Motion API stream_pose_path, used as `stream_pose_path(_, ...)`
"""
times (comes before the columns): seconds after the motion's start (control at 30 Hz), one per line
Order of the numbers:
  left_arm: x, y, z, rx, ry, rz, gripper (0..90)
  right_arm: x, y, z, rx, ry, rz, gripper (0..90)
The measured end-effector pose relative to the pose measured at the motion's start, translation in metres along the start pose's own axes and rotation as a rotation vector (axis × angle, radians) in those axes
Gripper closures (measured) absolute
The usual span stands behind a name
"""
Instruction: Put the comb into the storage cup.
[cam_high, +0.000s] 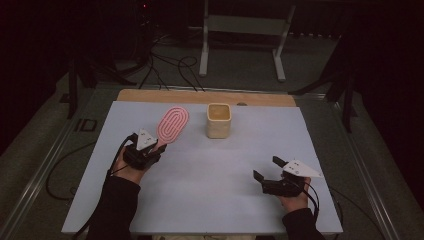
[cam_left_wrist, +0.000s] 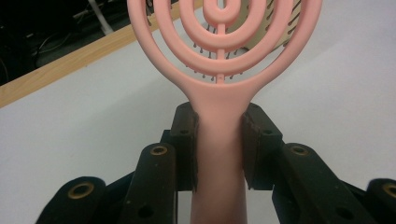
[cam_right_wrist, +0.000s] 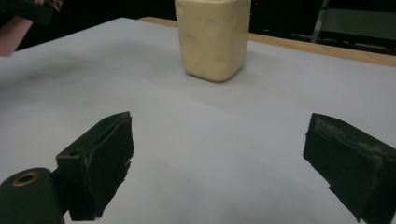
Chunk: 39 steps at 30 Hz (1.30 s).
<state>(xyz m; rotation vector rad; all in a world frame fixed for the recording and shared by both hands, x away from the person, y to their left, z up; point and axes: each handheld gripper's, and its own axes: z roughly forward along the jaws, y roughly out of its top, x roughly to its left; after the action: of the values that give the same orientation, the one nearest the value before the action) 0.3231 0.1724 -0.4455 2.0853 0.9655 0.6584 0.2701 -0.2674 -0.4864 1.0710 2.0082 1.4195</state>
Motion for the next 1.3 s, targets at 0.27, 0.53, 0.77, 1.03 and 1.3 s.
stream_pose_path(0.27,-0.003,0.003,-0.001,-0.01,0.003,0.005,70.0,0.005,0.012,0.006,0.01,0.024,-0.007,7.6)
stream_pose_path(0.53,-0.007,0.006,-0.001,-0.021,-0.011,0.009,70.0,0.003,0.017,0.009,0.001,0.032,0.014,7.7)
stream_pose_path(0.77,-0.012,0.009,0.0,-0.028,-0.012,0.02,70.0,0.006,0.029,0.016,-0.016,0.049,0.015,7.6)
stream_pose_path(1.03,-0.016,0.01,0.003,-0.031,-0.017,0.025,70.0,0.014,0.04,0.025,0.0,0.064,-0.005,7.7)
stream_pose_path(1.3,-0.021,0.013,0.004,-0.037,-0.019,0.035,70.0,0.02,0.049,0.036,0.01,0.077,-0.008,7.8)
